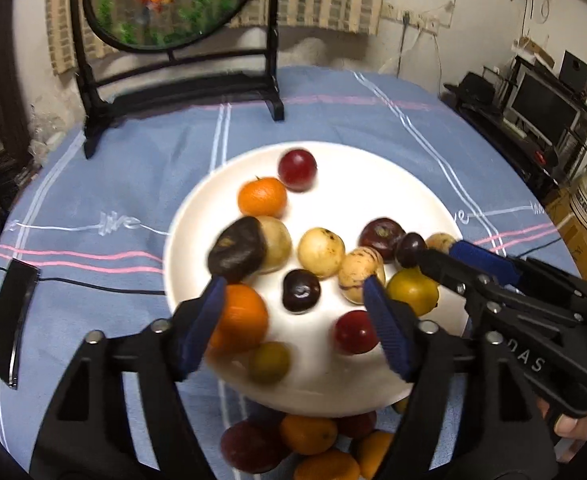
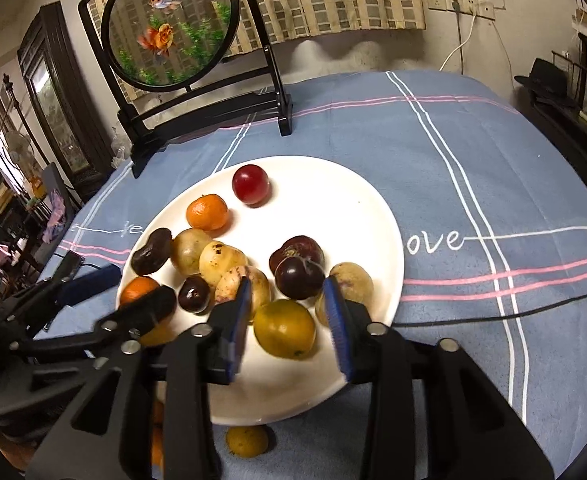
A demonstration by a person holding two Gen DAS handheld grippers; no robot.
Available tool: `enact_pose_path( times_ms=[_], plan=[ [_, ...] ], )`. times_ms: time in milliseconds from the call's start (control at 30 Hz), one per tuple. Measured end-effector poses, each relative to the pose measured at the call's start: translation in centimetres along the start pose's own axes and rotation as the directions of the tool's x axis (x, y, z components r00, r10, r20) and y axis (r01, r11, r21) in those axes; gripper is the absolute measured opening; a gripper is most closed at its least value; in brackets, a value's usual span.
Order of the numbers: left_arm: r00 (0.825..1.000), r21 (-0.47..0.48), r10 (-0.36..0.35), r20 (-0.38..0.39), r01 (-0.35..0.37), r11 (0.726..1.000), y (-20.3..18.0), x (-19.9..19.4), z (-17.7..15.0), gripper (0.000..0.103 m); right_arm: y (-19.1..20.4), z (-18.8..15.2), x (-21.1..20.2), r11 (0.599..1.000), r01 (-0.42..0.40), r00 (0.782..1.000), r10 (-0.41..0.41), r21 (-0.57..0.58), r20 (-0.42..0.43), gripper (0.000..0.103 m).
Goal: Organize fruits
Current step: 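Carry yellow-green fruit and dark red plum onto the white plate and open both tools, then withdraw both open tools back toward the fruit left on the cloth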
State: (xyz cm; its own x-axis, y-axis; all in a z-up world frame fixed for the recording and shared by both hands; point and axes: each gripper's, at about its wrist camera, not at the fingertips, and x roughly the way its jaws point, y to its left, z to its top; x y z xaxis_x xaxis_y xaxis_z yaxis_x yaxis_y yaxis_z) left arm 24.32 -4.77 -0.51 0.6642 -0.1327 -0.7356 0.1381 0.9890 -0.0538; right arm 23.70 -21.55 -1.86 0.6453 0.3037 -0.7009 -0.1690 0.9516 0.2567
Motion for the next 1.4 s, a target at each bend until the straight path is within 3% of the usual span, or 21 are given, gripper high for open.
enact_pose_path(
  times_ms=[33,67,233,433,833,1400],
  plan=[
    [1.000,0.006,0.008,0.011,-0.008,1.000,0.1,-0.5,-0.1,0.074,-0.1,-0.2,-0.5,1.000,0.000,1.000,0.000,0.011,0.013,0.057],
    [1.000,0.012,0.012,0.018,-0.012,1.000,0.2,-1.0,-0.3,0.074,-0.2,-0.4,-0.9,1.000,0.001,1.000,-0.001,0.016,0.028,0.059],
    [0.997,-0.010,0.038,0.060,-0.037,0.999,1.3,-3.1,-1.3,0.074,-0.1,-1.7,-3.1,1.000,0.007,0.999,-0.007,0.001,0.051,0.060],
    [0.998,-0.025,0.034,0.055,-0.033,0.999,2.1,-4.7,-3.1,0.075,0.5,-4.3,-4.9,0.998,0.040,0.998,-0.038,-0.042,0.049,0.064],
    [0.999,-0.048,0.040,0.010,-0.040,0.998,3.2,-6.5,-7.5,0.078,0.7,-9.2,-6.2,0.999,0.028,0.999,-0.029,-0.022,-0.020,0.066],
    [0.995,0.005,0.082,-0.052,-0.082,0.997,4.4,-5.9,-11.3,0.078,2.0,-11.9,-6.6,0.998,0.020,0.998,-0.023,-0.054,-0.055,0.066]
  ],
)
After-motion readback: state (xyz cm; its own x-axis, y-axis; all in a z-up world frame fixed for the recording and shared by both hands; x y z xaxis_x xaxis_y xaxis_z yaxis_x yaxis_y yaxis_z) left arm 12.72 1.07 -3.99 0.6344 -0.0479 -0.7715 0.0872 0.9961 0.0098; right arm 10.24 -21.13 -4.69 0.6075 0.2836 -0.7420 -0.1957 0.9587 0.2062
